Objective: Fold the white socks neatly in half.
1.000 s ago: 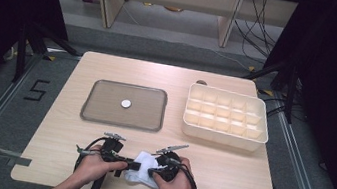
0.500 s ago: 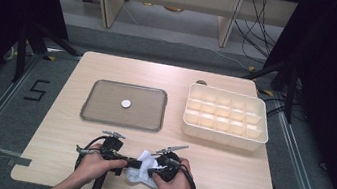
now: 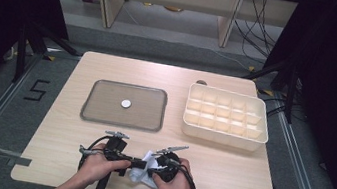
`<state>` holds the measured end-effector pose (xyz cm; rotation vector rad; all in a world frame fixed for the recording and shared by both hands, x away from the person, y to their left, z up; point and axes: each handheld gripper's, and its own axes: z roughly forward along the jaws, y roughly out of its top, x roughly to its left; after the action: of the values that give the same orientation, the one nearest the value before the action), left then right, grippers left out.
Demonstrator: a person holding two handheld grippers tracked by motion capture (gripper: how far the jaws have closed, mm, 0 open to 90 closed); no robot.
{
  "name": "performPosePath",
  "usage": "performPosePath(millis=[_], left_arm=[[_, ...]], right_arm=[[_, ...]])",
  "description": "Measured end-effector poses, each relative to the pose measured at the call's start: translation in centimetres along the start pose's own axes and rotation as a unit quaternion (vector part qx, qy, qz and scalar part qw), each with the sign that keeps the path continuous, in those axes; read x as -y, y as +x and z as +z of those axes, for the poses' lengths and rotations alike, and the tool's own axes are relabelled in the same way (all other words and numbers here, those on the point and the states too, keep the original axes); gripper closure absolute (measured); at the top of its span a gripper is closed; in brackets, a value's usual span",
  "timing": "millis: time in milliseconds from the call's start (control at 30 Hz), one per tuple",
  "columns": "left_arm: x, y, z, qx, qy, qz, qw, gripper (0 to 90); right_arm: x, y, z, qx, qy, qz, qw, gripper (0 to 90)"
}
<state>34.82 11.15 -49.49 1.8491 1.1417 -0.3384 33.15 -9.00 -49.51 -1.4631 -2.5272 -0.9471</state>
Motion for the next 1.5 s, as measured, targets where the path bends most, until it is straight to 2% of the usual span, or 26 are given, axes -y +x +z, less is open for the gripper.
performPosePath(millis=[33,100,133,167,200,400,433,467,500,533,567,633,667,700,733,800,900,1033,1367,1400,1433,1500], left_arm=[[0.0,-0.2,0.0,-0.011,0.002,0.004,0.9999,82.5],[0.0,-0.2,0.1,0.001,0.004,0.005,1.0000,82.6],[0.0,-0.4,0.2,-0.005,0.001,0.005,1.0000,82.6],[0.0,-0.4,0.2,-0.001,0.002,0.005,1.0000,82.7],[-0.1,-0.6,0.3,-0.008,0.001,0.006,0.9999,82.7],[-0.1,-0.5,0.2,-0.014,0.000,0.010,0.9999,82.6],[-0.1,-0.4,0.1,-0.009,0.000,0.014,0.9999,82.6],[-0.1,-0.4,0.1,-0.007,-0.003,0.010,0.9999,82.6],[-0.1,-0.4,0.0,-0.018,-0.006,0.012,0.9997,82.5],[0.0,-0.5,-0.1,-0.021,-0.008,0.011,0.9997,82.5],[-0.1,-0.4,-0.2,-0.022,-0.010,0.013,0.9996,82.5],[-0.1,-0.3,-0.3,-0.018,-0.011,0.012,0.9997,82.4],[-0.2,-0.3,-0.3,-0.013,-0.013,0.009,0.9998,82.4],[-0.2,-0.2,-0.3,-0.014,-0.012,0.011,0.9998,82.4],[-0.2,-0.2,-0.4,-0.015,-0.009,0.014,0.9998,82.4],[-0.2,-0.3,-0.3,-0.015,-0.008,0.015,0.9997,82.3],[-0.1,-0.4,-0.3,-0.016,-0.009,0.018,0.9997,82.3],[-0.2,-0.5,-0.3,-0.018,-0.008,0.017,0.9997,82.2],[-0.2,-0.7,-0.3,-0.023,-0.006,0.020,0.9995,82.1],[-0.2,-0.8,-0.2,-0.023,-0.006,0.015,0.9996,82.0],[-0.2,-0.7,-0.2,-0.017,-0.005,0.022,0.9996,82.0],[-0.2,-0.8,-0.1,-0.023,-0.007,0.022,0.9995,82.0]], right_arm=[[0.0,-0.1,0.1,0.001,-0.002,-0.005,1.0000,90.0],[0.0,0.0,0.1,-0.001,0.001,-0.001,1.0000,90.0],[0.0,0.0,0.1,-0.001,0.001,-0.002,1.0000,90.0],[0.0,0.0,0.1,-0.002,0.000,0.000,1.0000,90.0],[0.0,-0.1,0.1,0.000,-0.006,-0.007,1.0000,90.0],[0.0,0.0,0.0,0.002,0.000,-0.005,1.0000,90.0],[0.0,0.0,0.0,0.002,-0.001,-0.010,0.9999,90.0],[0.0,-0.1,-0.1,-0.004,-0.006,-0.020,0.9998,90.0],[0.0,-0.1,-0.4,-0.004,-0.002,-0.010,0.9999,89.2],[-0.1,-0.1,-0.6,-0.011,-0.007,-0.009,0.9999,88.6],[-0.1,-0.3,-1.0,-0.015,-0.021,-0.021,0.9994,88.5],[0.0,-0.5,-2.2,-0.003,-0.041,-0.012,0.9991,89.5],[0.1,-1.0,-2.8,-0.001,-0.051,-0.017,0.9985,90.0],[0.3,-1.3,-3.5,0.002,-0.054,0.000,0.9985,90.0],[0.4,-1.7,-4.3,0.026,-0.048,0.005,0.9985,90.0],[0.9,-2.7,-5.3,0.036,-0.056,0.018,0.9977,90.0],[1.8,-3.9,-6.0,0.050,-0.051,0.041,0.9966,90.0],[2.5,-4.5,-5.6,0.050,-0.045,0.035,0.9971,90.0],[2.6,-4.4,-4.3,0.060,-0.034,0.027,0.9973,90.0],[2.6,-4.5,-4.2,0.061,-0.033,0.026,0.9973,90.0],[2.6,-4.5,-4.1,0.064,-0.034,0.027,0.9970,90.0],[2.6,-4.5,-4.1,0.059,-0.031,0.025,0.9974,90.0]])
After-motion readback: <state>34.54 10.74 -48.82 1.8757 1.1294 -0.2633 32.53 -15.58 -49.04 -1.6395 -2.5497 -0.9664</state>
